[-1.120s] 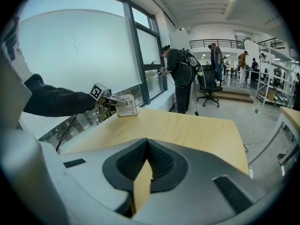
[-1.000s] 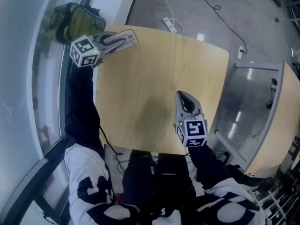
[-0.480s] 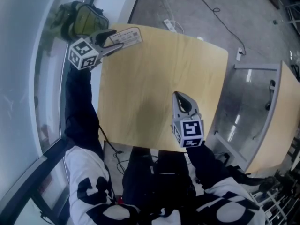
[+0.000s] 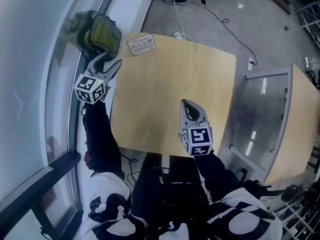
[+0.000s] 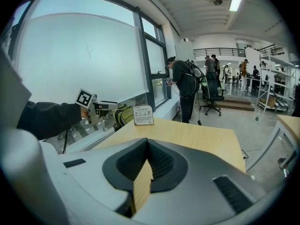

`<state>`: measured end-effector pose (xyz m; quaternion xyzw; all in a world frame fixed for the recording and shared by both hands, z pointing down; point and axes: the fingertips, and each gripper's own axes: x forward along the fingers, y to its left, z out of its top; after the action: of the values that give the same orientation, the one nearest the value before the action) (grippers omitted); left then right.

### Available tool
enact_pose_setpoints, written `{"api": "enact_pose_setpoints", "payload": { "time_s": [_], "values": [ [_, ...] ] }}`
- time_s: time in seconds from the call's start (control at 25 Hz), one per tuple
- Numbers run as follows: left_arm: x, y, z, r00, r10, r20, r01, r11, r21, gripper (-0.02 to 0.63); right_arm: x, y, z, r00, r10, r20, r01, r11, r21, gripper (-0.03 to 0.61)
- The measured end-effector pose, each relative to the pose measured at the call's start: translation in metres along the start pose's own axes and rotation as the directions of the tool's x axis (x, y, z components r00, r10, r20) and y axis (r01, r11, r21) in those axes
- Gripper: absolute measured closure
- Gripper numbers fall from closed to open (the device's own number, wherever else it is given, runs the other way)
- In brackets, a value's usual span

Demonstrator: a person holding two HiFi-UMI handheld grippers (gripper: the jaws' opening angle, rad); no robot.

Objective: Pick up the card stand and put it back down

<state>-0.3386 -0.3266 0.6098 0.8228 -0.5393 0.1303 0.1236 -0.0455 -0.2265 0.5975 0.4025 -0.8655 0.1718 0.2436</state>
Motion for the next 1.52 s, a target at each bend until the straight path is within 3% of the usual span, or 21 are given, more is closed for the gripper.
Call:
{"api": "enact_pose_setpoints", "payload": {
  "time_s": [0.16,0.44,0.56,0.72,0.96,1.28,1.52],
  "values": [
    [-0.044,-0.024,0.011,0.988,0.147,0.056,-0.142,0.986,-0.084,0.396,-0.026,0.031,0.012,0.998,0.021,0.061,-0.02,1.0,-0.013,0.555],
    [-0.108,-0.094,0.044,0.965,0.235,0.116,-0.228,0.971,-0.067,0.523,-0.074,0.072,0.019,0.991,0.021,0.13,-0.022,1.0,0.0,0.555],
    [-0.129,-0.114,0.062,0.96,0.24,0.146,-0.232,0.97,-0.074,0.534,-0.092,0.085,0.037,0.981,0.019,0.191,-0.019,1.0,-0.002,0.555],
    [-0.157,-0.139,0.074,0.954,0.245,0.173,-0.231,0.968,-0.102,0.603,-0.109,0.105,0.057,0.965,0.025,0.261,-0.021,1.0,-0.017,0.557],
    [-0.194,-0.18,0.085,0.941,0.255,0.222,-0.225,0.962,-0.155,0.607,-0.132,0.125,0.079,0.943,-0.003,0.332,0.015,0.999,-0.031,0.557],
    [-0.226,-0.236,0.102,0.934,0.243,0.261,-0.238,0.97,-0.05,0.607,-0.157,0.148,0.094,0.927,-0.021,0.374,0.05,0.997,-0.067,0.56],
    [-0.228,-0.244,0.109,0.93,0.221,0.295,-0.221,0.975,-0.034,0.607,-0.165,0.153,0.106,0.907,-0.008,0.422,0.049,0.995,-0.086,0.56]
  ]
}}
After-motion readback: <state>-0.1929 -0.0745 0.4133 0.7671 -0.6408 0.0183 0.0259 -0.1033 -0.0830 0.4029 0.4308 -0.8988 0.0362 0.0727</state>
